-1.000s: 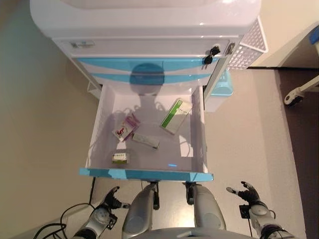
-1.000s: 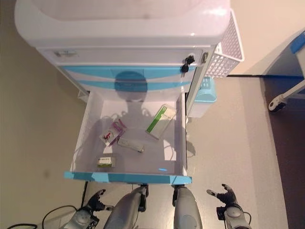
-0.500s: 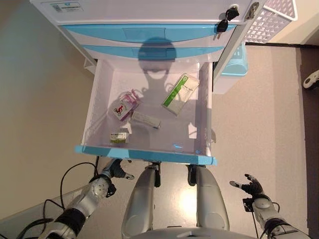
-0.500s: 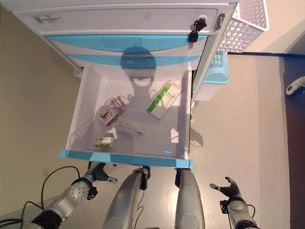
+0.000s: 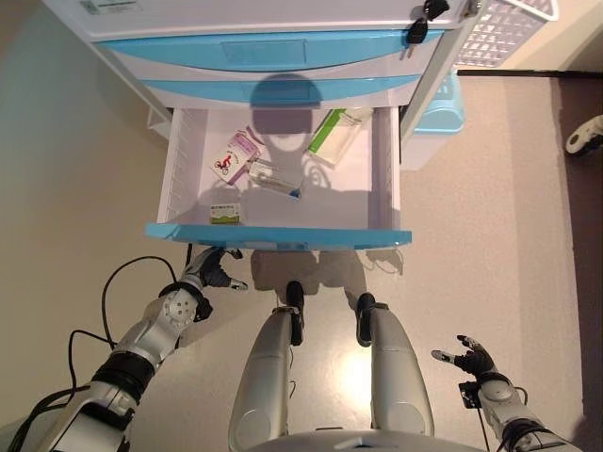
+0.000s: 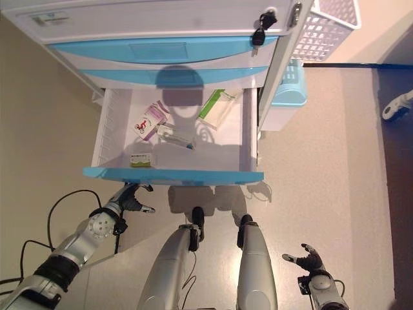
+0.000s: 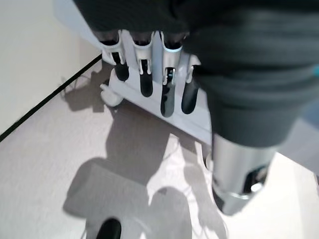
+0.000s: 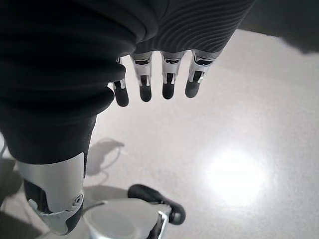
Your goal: Open the drawer and pick up the medicine
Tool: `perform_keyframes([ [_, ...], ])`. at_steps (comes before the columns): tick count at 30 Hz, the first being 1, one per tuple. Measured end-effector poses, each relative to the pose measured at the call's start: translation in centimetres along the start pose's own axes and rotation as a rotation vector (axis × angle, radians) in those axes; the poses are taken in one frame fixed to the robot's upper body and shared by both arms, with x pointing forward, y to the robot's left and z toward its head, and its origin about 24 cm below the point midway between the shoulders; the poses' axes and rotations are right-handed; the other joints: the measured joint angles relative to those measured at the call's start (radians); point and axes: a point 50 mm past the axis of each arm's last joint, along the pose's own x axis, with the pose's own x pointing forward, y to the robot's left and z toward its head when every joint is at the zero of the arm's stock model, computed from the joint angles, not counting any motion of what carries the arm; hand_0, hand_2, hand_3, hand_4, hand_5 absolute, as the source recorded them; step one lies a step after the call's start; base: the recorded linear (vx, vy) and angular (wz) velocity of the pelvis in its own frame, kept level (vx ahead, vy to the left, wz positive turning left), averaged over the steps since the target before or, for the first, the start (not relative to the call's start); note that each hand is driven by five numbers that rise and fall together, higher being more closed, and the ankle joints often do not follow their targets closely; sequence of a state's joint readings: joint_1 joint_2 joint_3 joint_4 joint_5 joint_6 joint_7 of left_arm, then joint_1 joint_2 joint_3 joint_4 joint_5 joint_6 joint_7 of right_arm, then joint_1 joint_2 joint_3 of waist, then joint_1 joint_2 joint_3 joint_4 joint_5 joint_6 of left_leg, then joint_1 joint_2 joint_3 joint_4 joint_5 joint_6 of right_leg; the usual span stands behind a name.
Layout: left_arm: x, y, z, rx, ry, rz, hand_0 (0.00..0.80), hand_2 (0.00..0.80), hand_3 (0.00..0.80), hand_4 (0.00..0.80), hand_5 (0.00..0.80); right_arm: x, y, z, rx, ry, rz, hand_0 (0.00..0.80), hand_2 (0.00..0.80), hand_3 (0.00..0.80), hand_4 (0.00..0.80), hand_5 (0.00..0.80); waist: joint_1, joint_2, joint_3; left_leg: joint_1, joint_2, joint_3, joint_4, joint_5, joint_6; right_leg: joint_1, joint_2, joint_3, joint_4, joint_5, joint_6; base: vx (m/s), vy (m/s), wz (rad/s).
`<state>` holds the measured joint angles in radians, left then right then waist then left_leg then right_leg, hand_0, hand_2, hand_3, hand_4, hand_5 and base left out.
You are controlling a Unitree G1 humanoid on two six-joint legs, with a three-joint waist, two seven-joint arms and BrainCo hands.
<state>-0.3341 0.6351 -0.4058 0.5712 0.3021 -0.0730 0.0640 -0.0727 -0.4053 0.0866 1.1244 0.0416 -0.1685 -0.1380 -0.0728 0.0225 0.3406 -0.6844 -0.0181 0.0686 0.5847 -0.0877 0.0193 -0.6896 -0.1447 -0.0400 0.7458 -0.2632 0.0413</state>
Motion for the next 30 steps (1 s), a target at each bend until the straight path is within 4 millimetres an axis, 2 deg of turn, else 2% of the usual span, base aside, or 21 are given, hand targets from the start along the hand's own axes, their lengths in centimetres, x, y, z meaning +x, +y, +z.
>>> perform_keyframes([
  [4, 1.3, 1.6, -0.6, 0.043, 0.068, 0.045, 0.0, 0.0, 0.0, 0.0, 0.0, -0.1, 0.2, -0.1, -0.011, 0.001, 0.009, 0.0, 0.0, 0.0, 0.0, 0.0, -0.011, -0.032, -0.019, -0.033, 0.027, 0.034, 0.06, -0.042, 0.011, -0.033, 0.02, 0.026, 0.018, 0.009, 0.009, 0.071, 0.056, -0.36],
  [6, 1.5, 2.0, -0.4, 0.046, 0.069, 0.068, 0.0, 0.0, 0.0, 0.0, 0.0, -0.1, 0.3, -0.3, -0.024, 0.005, 0.013, 0.0, 0.0, 0.0, 0.0, 0.0, -0.049, -0.041, -0.024, -0.034, 0.03, 0.047, 0.095, -0.06, 0.015, -0.035, 0.025, 0.036, 0.021, 0.008, 0.017, 0.098, 0.092, -0.32],
  [9, 2.1, 3.1, -0.4, 0.056, 0.084, 0.106, 0.0, 0.0, 0.0, 0.0, 0.0, -0.3, 0.7, -0.6, -0.031, 0.011, 0.028, 0.0, 0.0, 0.0, 0.0, 0.0, -0.049, -0.055, -0.032, -0.034, 0.062, 0.082, 0.133, -0.099, 0.022, -0.045, 0.054, 0.076, 0.026, 0.014, 0.022, 0.025, 0.079, -0.47],
  [12, 2.5, 4.0, -0.1, 0.061, 0.092, 0.132, 0.0, 0.0, 0.0, 0.0, 0.0, -0.4, 0.8, -0.8, -0.039, 0.015, 0.033, 0.0, 0.0, 0.0, 0.0, 0.0, -0.05, -0.056, -0.032, -0.038, 0.069, 0.101, 0.142, -0.11, 0.03, -0.052, 0.056, 0.092, 0.026, 0.021, 0.031, 0.015, 0.051, -0.34],
  [14, 2.8, 5.1, 0.1, 0.069, 0.091, 0.166, 0.0, 0.0, 0.0, 0.0, 0.0, -0.5, 1.0, -1.0, -0.037, 0.021, 0.039, 0.0, 0.0, 0.0, 0.0, 0.0, -0.066, -0.058, -0.031, -0.041, 0.081, 0.125, 0.162, -0.126, 0.033, -0.065, 0.068, 0.116, 0.019, 0.032, 0.038, 0.04, 0.147, -0.35],
  [17, 2.6, 6.7, -1.2, 0.099, 0.15, 0.19, 0.0, 0.0, 0.0, 0.0, 0.0, -0.4, 1.3, -0.7, -0.042, 0.01, 0.05, 0.0, 0.0, 0.0, 0.0, 0.0, -0.073, -0.069, -0.03, -0.041, 0.11, 0.171, 0.172, -0.147, 0.041, -0.079, 0.1, 0.169, 0.003, 0.051, 0.049, 0.02, 0.084, -0.57],
  [19, 2.6, 7.3, -1.2, 0.105, 0.152, 0.207, 0.0, 0.0, 0.0, 0.0, 0.0, -0.5, 1.4, -0.8, -0.047, 0.015, 0.057, 0.0, 0.0, 0.0, 0.0, 0.0, -0.078, -0.07, -0.027, -0.041, 0.113, 0.183, 0.175, -0.152, 0.046, -0.081, 0.097, 0.175, 0.0, 0.059, 0.052, 0.018, 0.084, -0.36],
  [20, 2.8, 8.2, -1.3, 0.112, 0.165, 0.224, 0.0, 0.0, 0.0, 0.0, 0.0, -0.6, 2.0, -1.2, -0.057, 0.023, 0.08, 0.0, 0.0, 0.0, 0.0, 0.0, -0.078, -0.077, -0.024, -0.037, 0.124, 0.2, 0.18, -0.157, 0.049, -0.081, 0.109, 0.189, -0.014, 0.069, 0.055, 0.02, 0.061, -0.37],
  [26, 3.5, 11.8, 0.2, 0.123, 0.148, 0.307, 0.0, 0.0, 0.0, 0.0, 0.0, -0.8, 2.2, -1.3, -0.065, 0.026, 0.098, 0.0, 0.0, 0.0, 0.0, 0.0, -0.086, -0.081, -0.022, -0.033, 0.132, 0.217, 0.178, -0.168, 0.055, -0.076, 0.109, 0.199, -0.038, 0.084, 0.063, 0.019, 0.034, -0.13],
  [30, 3.4, 13.5, -0.2, 0.145, 0.179, 0.352, 0.0, 0.0, 0.0, 0.0, 0.0, -0.7, 2.2, -1.1, -0.063, 0.018, 0.1, 0.0, 0.0, 0.0, 0.0, 0.0, -0.086, -0.081, -0.022, -0.026, 0.133, 0.219, 0.169, -0.168, 0.055, -0.066, 0.11, 0.199, -0.053, 0.087, 0.063, 0.003, 0.002, -0.01],
])
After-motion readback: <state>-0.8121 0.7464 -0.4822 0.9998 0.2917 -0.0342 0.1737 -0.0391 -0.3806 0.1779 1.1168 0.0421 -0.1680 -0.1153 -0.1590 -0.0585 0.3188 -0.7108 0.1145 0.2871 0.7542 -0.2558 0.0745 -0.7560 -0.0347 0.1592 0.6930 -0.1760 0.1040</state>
